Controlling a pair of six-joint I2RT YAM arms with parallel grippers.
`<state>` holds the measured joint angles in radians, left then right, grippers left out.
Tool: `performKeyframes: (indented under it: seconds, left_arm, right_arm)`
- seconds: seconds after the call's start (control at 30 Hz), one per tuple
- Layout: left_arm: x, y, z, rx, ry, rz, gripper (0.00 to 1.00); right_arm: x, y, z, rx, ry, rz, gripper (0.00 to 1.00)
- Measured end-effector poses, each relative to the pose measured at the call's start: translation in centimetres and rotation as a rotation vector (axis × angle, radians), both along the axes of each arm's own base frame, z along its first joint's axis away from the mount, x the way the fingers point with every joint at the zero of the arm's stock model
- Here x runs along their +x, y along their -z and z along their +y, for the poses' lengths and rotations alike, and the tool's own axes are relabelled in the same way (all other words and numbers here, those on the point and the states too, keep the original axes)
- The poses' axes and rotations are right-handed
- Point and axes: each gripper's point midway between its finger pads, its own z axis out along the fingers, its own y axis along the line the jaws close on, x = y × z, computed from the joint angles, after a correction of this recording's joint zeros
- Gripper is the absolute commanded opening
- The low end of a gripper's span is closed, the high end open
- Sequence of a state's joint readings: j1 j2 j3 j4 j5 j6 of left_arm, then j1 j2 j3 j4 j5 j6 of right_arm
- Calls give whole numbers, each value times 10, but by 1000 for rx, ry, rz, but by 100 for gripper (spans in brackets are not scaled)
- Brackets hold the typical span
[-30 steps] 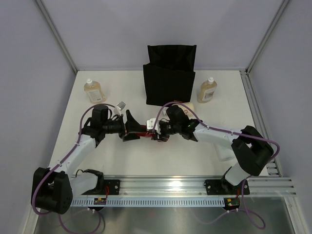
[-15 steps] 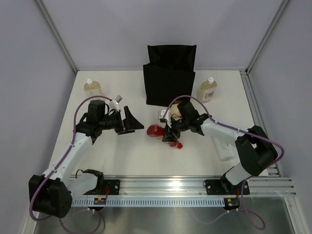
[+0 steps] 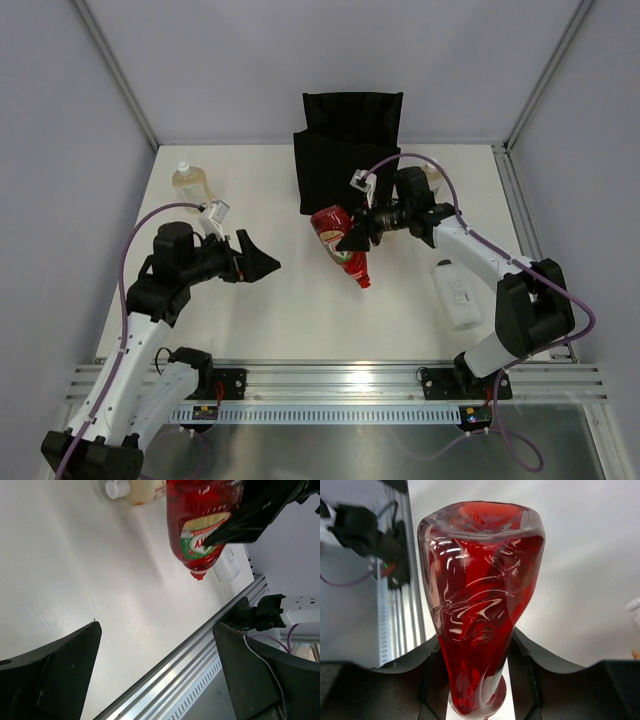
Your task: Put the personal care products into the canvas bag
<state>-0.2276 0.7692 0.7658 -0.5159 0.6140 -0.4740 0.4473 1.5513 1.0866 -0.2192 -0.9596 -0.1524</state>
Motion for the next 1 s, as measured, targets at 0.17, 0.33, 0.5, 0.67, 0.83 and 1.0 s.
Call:
performKeyframes:
  seconds: [0.17, 0.33, 0.5, 0.67, 0.83, 1.0]
  left_arm:
    - [-6, -14, 7, 1, -38, -79, 99]
    - [-7, -20, 16, 10, -94, -124, 99]
    - [-7, -5, 20, 24, -124, -88, 99]
    - [-1, 3, 26, 64, -160, -75, 99]
    - [11, 5, 36, 125, -216, -70, 99]
    - [21, 4, 46, 159, -279, -81, 99]
  right_arm:
    - [25, -54, -2, 118, 81, 55, 0]
    - [79, -164, -2, 253, 133, -70, 0]
    - [145, -274, -15, 388, 194, -288, 0]
    - [220, -316, -34, 448, 322, -453, 0]
    - [285, -250, -45, 334, 457, -463, 0]
    - [307, -126, -54, 82, 468, -372, 15]
